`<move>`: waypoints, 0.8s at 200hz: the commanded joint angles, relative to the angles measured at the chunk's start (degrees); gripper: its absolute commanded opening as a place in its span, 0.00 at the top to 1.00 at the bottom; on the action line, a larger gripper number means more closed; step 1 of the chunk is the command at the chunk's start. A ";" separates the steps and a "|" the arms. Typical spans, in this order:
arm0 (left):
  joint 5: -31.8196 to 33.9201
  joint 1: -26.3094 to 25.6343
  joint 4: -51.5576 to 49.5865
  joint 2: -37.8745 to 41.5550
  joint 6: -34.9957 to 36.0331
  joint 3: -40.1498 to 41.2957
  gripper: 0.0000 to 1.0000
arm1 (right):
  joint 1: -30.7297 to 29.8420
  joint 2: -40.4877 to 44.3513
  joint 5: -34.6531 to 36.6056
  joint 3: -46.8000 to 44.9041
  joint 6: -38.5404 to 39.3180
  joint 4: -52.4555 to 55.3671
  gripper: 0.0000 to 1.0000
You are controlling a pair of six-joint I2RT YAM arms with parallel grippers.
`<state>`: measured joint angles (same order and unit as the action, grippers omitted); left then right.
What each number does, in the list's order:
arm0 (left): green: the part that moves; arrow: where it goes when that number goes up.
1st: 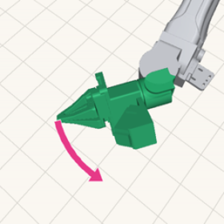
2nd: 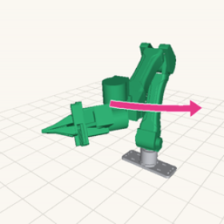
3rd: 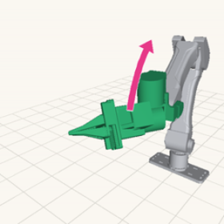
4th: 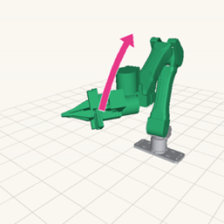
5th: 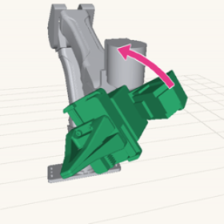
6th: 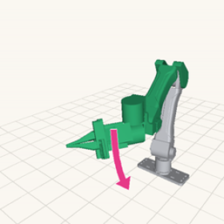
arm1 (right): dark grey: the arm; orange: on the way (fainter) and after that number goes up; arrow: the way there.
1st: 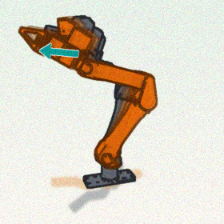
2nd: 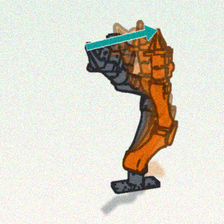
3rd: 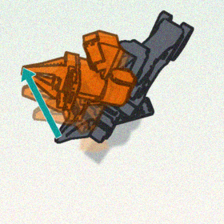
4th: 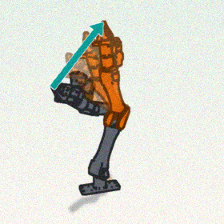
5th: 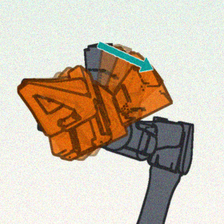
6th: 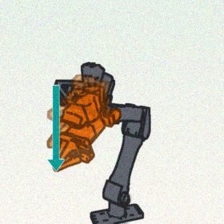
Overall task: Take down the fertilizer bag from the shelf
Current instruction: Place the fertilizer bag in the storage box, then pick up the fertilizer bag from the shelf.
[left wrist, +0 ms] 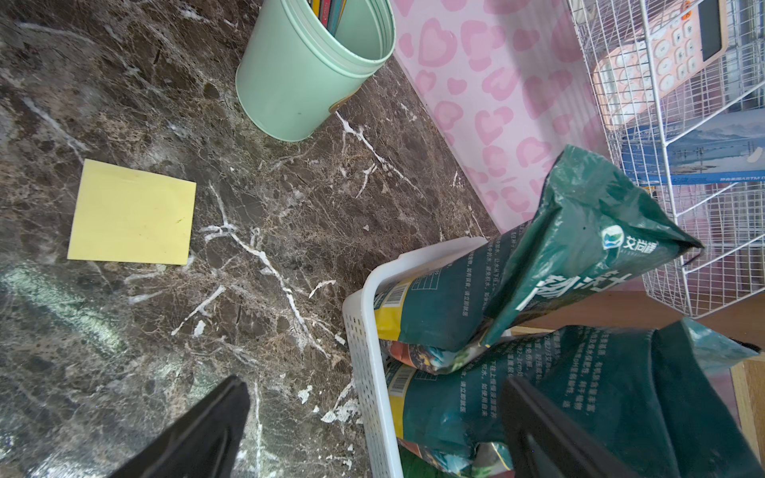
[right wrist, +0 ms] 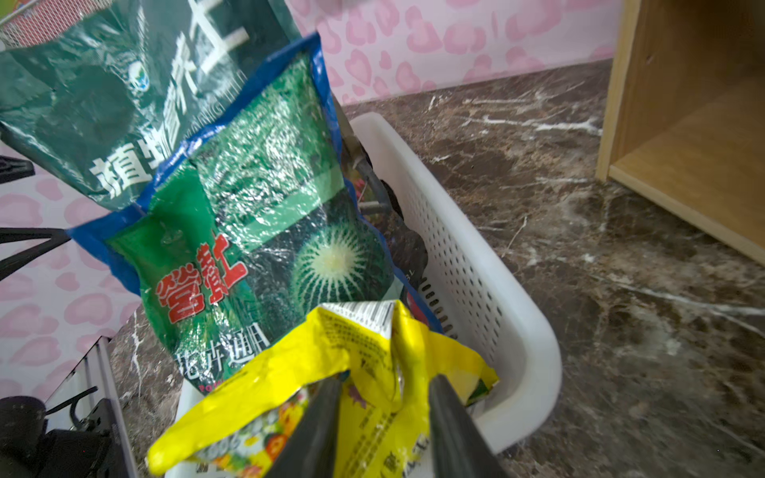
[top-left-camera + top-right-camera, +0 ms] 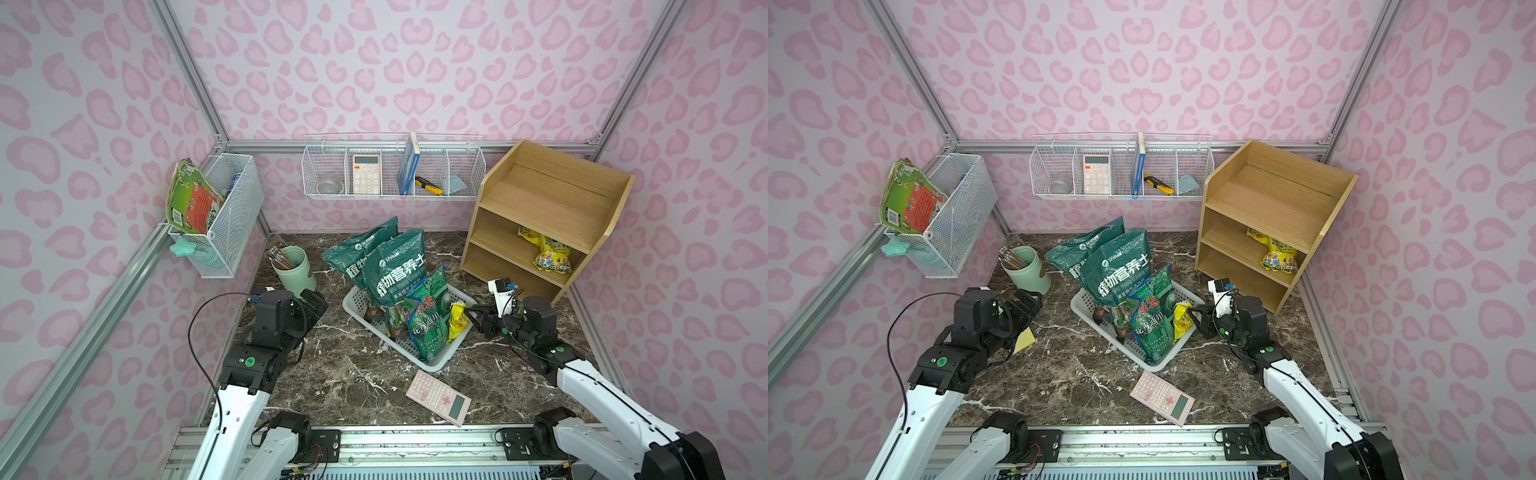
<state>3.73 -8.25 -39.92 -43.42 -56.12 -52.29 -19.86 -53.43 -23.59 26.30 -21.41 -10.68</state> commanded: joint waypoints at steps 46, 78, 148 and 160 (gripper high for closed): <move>0.49 0.08 0.73 -0.83 1.09 -0.16 0.01 | -1.27 9.84 39.94 7.55 -4.03 8.89 0.22; 0.15 0.16 0.63 -0.79 1.01 -0.42 0.01 | -9.58 4.15 64.47 16.90 -1.76 18.10 0.24; 1.23 0.14 0.79 -0.97 1.78 0.00 0.01 | -12.31 -24.94 89.92 34.25 -3.24 33.63 0.26; 1.70 0.17 0.72 -0.80 2.05 -0.12 0.01 | -12.60 -29.60 92.96 38.63 -3.27 37.87 0.26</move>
<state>4.12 -8.16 -39.72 -44.29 -55.27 -52.25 -32.03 -76.53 56.45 58.54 -23.73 17.54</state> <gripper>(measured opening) 0.990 0.737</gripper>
